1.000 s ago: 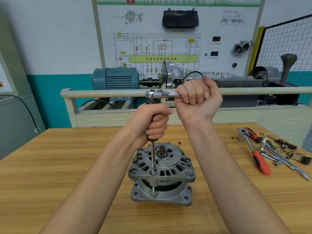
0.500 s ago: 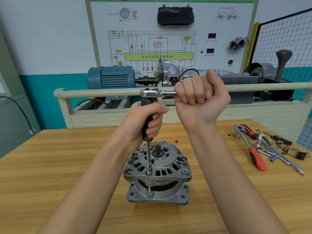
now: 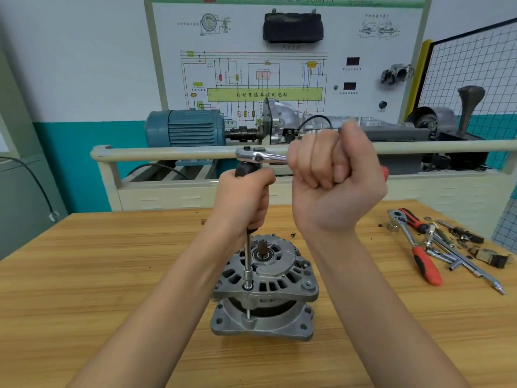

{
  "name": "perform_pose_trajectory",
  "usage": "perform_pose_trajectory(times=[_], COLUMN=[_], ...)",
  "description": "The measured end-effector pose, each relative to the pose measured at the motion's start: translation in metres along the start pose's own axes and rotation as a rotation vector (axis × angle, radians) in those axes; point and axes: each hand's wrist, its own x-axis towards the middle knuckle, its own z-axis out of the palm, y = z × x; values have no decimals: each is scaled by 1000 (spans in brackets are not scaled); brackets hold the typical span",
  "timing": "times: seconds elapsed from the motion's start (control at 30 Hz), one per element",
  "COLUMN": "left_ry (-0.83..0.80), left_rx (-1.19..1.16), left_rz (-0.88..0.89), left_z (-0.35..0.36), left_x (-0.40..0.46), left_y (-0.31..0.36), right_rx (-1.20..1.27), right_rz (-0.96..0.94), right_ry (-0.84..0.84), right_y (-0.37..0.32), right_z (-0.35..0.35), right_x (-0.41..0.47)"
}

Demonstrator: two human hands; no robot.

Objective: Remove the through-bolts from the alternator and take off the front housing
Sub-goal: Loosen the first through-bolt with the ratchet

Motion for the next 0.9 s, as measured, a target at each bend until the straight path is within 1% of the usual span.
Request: perform_pose_trajectory(times=[0.07, 0.1, 0.17, 0.23, 0.27, 0.33, 0.4, 0.43, 0.47, 0.53, 0.6, 0.67, 0.73, 0.77, 0.83, 0.9], left_ry=[63, 68, 11, -130, -215, -396, -553, -598, -605, -527, -383, -205, -42, 15, 73, 43], left_rx=[17, 22, 27, 8, -17, -103, -217, -250, -254, -207, -144, -84, -37, -18, 7, 15], left_rz=[13, 16, 12, 6, 2, -25, -67, -83, -97, -114, -89, -57, -32, -19, 13, 19], left_z=[5, 5, 1, -8, -14, -23, -27, -27, -26, -26, -23, -16, -8, -4, -1, -4], left_x=[1, 1, 1, 2, 2, 4, 5, 4, 4, 4, 2, 0, 0, 0, 0, -1], left_y=[-1, -2, -2, 0, 1, 4, 6, 7, 7, 6, 5, 4, 2, 2, 0, 0], right_rx=[-151, -189, -159, -41, 41, 219, 410, 496, 555, 558, 442, 226, -19, -116, -214, -192], right_rz=[-122, -151, -122, 2, 77, 227, 335, 363, 371, 349, 303, 195, 30, -47, -144, -152], right_ry=[-46, -59, -67, -46, -8, 113, 236, 281, 312, 325, 268, 144, 24, -6, -47, -81], right_y=[5, 6, 4, -2, -3, -3, 3, 6, 9, 11, 8, 6, 8, 11, 15, 14], right_z=[8, 9, 7, 1, -3, -12, -18, -19, -20, -19, -15, -6, 6, 12, 18, 16], right_x=[-6, -7, -3, 7, 13, 22, 26, 27, 28, 27, 23, 15, 5, 0, -6, -6])
